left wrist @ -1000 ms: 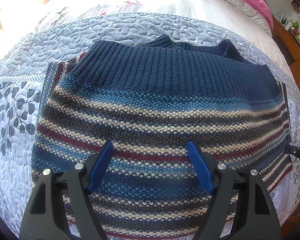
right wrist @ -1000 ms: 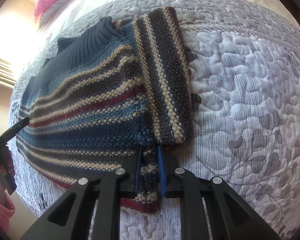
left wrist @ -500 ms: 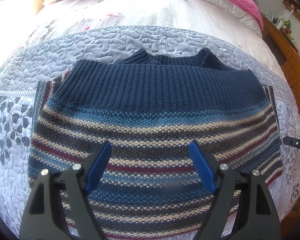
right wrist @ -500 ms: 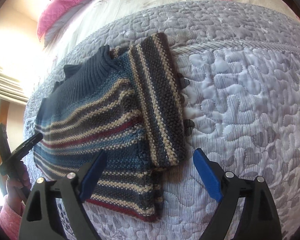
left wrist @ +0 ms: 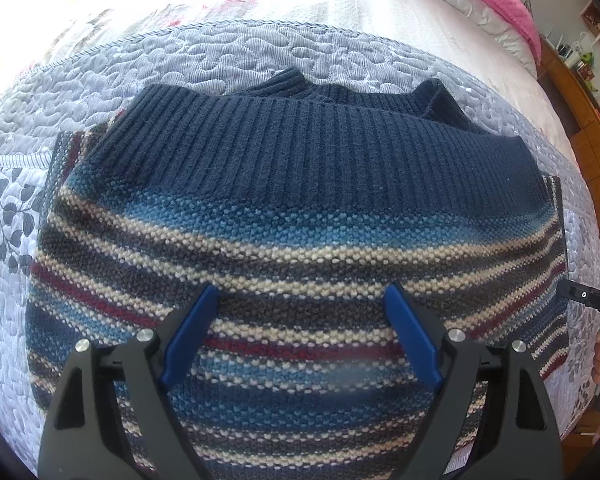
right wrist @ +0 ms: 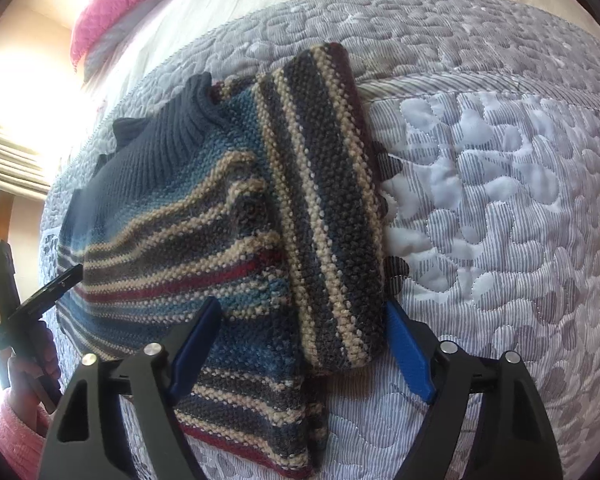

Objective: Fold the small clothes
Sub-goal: 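Grasp the sweater side edge with the right tool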

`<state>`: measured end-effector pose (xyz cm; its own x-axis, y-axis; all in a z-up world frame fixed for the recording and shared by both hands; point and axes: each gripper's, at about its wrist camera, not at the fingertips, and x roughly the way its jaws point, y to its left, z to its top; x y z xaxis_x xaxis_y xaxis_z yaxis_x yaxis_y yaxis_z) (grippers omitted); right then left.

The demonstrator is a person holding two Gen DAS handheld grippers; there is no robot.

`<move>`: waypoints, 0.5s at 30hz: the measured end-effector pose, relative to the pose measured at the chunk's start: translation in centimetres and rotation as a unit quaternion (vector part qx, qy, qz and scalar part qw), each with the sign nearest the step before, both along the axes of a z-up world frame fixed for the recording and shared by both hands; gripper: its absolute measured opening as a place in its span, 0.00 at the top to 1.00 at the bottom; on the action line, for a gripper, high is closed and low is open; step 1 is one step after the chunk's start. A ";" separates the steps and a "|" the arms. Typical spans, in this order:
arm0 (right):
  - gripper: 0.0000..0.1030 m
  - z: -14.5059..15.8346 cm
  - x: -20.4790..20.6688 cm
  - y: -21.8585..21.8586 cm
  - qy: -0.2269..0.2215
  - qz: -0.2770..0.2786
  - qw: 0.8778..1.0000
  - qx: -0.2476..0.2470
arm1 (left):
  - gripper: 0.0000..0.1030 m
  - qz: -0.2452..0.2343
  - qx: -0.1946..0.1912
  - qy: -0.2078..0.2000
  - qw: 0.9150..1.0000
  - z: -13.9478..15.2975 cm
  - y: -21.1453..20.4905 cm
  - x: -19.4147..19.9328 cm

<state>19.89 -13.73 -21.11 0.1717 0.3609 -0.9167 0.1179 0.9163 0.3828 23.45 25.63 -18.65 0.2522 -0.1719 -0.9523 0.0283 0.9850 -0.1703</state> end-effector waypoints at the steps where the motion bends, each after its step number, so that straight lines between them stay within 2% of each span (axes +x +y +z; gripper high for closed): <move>1: 0.26 -0.1 0.1 0.0 0.001 -0.003 1.000 0.002 | 0.16 0.000 0.000 0.000 1.000 -0.1 0.0 0.1; 5: 0.36 0.0 0.0 -0.4 0.003 -0.011 1.000 0.007 | 0.14 -0.001 -0.001 0.000 1.000 -0.4 -0.2 0.2; 7: 0.51 0.2 -0.1 -0.6 0.002 -0.007 1.000 0.004 | 0.14 0.000 -0.004 0.001 1.000 -0.5 -0.1 0.1; 9: 0.60 0.6 -0.4 -0.8 -0.004 -0.002 1.000 0.016 | 0.13 0.002 -0.007 0.003 1.000 -0.7 -0.1 0.2; 15: 0.58 -0.3 -0.1 -0.6 0.001 -0.003 1.000 0.015 | 0.12 0.000 -0.004 0.002 1.000 -1.1 -0.3 0.1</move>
<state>19.78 -14.34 -21.41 0.1725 0.3876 -0.9055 0.1238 0.9035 0.4103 23.51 25.38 -19.75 0.2476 -0.1786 -0.9522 0.0275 0.9838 -0.1774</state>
